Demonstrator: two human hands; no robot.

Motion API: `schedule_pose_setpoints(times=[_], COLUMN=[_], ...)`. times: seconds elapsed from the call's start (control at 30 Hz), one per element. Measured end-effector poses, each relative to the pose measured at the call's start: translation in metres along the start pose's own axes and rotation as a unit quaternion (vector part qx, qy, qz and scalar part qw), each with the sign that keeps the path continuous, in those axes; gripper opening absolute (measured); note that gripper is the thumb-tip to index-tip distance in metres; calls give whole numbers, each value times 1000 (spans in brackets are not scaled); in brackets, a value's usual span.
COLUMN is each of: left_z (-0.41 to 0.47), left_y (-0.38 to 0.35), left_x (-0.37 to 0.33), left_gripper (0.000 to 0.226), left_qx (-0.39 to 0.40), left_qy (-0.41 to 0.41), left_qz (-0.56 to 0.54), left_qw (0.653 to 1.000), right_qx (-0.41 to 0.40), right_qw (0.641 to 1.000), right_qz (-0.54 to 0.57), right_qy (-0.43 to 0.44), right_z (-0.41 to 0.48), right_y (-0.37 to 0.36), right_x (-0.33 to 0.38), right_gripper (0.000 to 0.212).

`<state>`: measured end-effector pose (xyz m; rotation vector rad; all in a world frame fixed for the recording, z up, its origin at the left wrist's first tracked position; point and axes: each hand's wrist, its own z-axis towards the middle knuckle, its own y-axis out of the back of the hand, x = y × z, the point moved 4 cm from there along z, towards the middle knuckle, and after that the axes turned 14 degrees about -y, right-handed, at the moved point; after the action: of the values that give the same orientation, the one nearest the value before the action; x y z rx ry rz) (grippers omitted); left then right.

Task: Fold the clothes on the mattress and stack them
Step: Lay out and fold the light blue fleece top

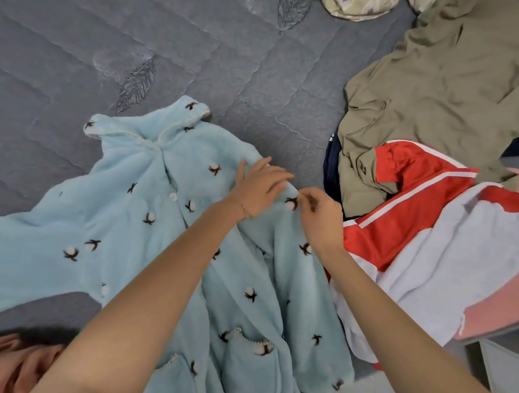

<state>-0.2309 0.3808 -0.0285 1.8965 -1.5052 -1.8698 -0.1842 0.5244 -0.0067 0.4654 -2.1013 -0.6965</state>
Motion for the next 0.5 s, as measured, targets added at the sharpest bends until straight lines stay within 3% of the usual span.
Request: schedule_pose_setpoints(times=[0.27, 0.4, 0.5], left_z=[20, 27, 31], left_y=[21, 30, 36], left_x=[-11, -15, -18], left_gripper=[19, 15, 15], left_qx=[-25, -95, -163], left_qy=[6, 12, 26], left_qz=[39, 9, -14], left_qw=[999, 995, 986], right_qx=[31, 96, 122], right_qw=[999, 989, 987], right_qz=[-24, 48, -23], right_qy=[-18, -101, -104], right_z=[13, 10, 1], right_y=[4, -5, -12], right_x=[2, -14, -29], right_gripper=[13, 27, 35])
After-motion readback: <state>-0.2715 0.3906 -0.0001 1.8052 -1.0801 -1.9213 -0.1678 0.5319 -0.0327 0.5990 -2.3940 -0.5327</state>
